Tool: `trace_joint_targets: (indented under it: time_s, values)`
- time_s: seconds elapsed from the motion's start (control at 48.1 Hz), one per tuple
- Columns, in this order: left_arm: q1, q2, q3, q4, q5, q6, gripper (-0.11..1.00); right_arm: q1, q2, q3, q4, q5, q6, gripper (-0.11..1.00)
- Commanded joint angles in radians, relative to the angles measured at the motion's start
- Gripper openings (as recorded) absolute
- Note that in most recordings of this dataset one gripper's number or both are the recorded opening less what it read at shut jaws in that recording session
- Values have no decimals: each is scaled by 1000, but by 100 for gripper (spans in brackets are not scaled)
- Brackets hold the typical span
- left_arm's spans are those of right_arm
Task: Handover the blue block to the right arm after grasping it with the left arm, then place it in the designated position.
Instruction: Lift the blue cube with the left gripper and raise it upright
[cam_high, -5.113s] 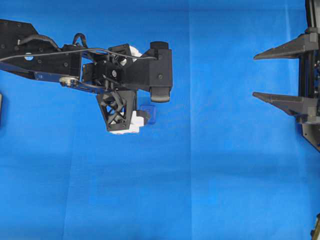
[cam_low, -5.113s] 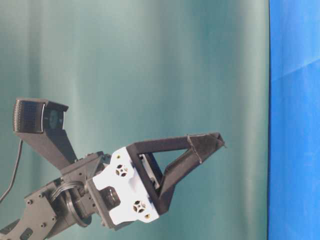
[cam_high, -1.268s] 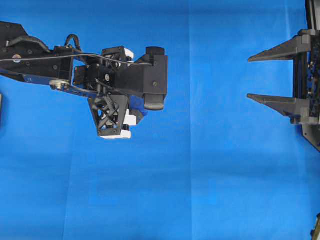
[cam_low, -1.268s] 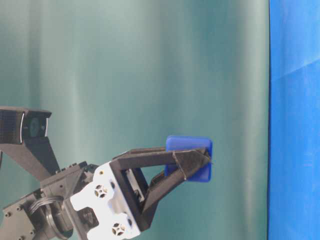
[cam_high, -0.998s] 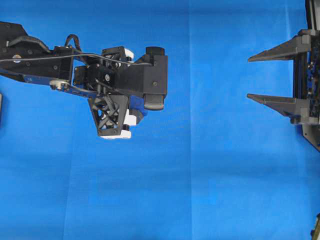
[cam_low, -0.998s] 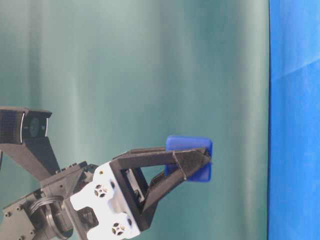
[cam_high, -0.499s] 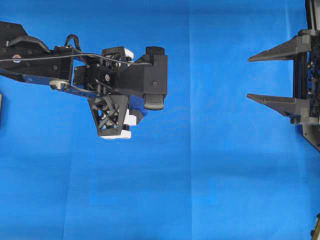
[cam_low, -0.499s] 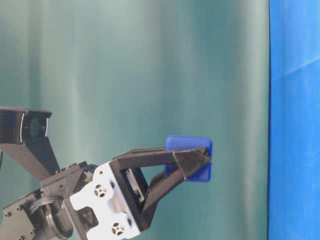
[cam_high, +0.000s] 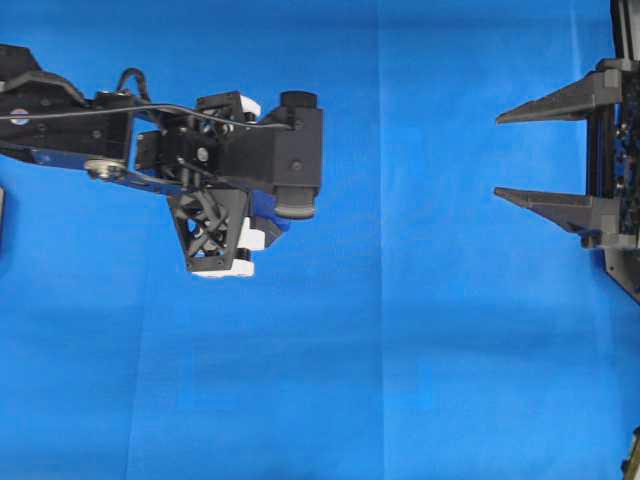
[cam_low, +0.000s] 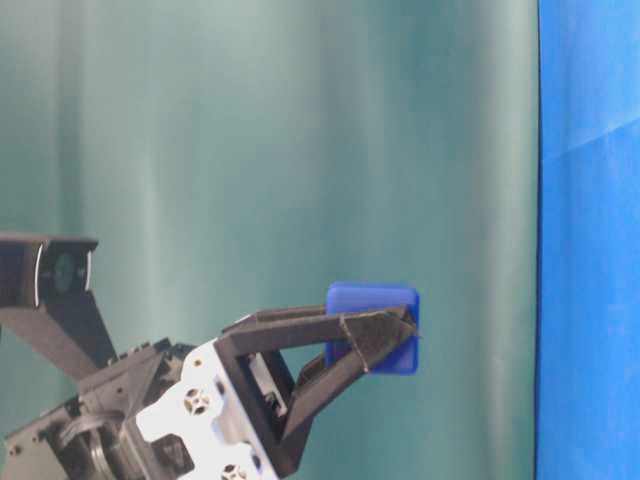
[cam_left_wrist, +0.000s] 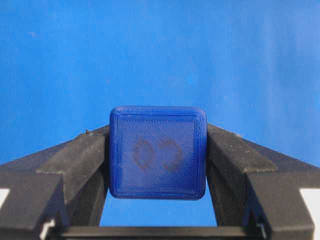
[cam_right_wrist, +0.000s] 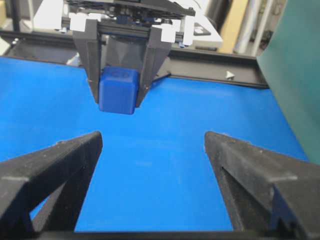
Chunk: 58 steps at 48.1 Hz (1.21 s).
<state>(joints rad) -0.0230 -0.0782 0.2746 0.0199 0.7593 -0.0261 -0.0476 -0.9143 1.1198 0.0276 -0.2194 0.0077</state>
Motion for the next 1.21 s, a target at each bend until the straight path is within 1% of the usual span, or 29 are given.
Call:
trace_joint_targets:
  time_s: [0.0,0.104,0.291,0.52,0.811,0.956,1.185]
  values:
    - [0,-52,12,3,-51,2,48,-2,3,-31,3,-6,2,96]
    - [0,-83,55,3,-137,2,48,-2,3,-31,3,-6,2,96]
    - [0,-140,144,3,-348,3,48,-2,6,-31,3,-11,2,96]
    - [8,-201,233,3,-580,5,48,6,6,-38,3,-14,2,96]
    - [8,-249,337,-3,-854,3,48,15,6,-38,3,-25,0,96]
    - [8,-261,368,-6,-936,2,48,15,6,-38,2,-25,0,96]
    - [8,-261,371,-6,-945,-3,48,17,8,-38,0,-34,-2,96]
